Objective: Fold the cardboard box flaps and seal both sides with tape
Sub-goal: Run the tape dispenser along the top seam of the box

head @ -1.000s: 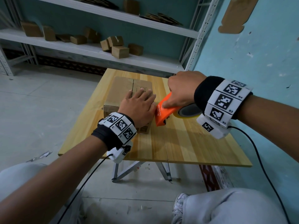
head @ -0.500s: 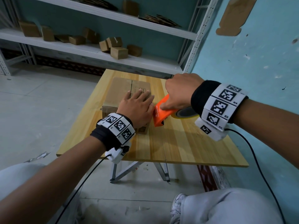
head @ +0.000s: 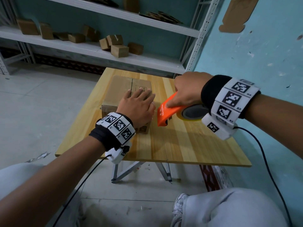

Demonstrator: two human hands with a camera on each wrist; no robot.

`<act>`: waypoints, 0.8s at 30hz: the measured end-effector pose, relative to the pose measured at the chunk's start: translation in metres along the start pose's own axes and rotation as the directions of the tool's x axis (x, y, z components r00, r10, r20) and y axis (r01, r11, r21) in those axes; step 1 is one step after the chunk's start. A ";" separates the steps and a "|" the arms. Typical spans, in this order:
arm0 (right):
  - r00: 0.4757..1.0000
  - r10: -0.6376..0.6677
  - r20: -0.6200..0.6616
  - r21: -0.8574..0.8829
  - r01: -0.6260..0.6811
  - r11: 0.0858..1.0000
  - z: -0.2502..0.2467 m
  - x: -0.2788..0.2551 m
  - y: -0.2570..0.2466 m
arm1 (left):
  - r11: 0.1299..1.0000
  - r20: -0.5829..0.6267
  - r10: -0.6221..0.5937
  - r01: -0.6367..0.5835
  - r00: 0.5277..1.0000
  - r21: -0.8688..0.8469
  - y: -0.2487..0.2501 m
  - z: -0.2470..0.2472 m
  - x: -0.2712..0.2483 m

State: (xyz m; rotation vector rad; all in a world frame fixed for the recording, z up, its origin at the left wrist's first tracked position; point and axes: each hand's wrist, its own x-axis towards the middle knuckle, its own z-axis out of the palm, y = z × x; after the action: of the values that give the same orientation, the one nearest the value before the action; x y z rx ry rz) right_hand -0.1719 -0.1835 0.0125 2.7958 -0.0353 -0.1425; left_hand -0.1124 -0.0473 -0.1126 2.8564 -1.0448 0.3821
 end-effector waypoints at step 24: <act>0.998 0.054 0.011 0.311 -0.055 0.949 0.007 -0.022 0.046 | 1.000 0.005 -0.001 0.001 1.000 -0.010 0.000 0.000 0.000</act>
State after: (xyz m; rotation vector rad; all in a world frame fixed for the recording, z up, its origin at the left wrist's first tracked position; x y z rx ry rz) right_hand -0.1949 -0.2289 0.0233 3.1069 -0.1474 -0.1375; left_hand -0.1124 -0.0477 -0.1123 2.8500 -1.0426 0.3688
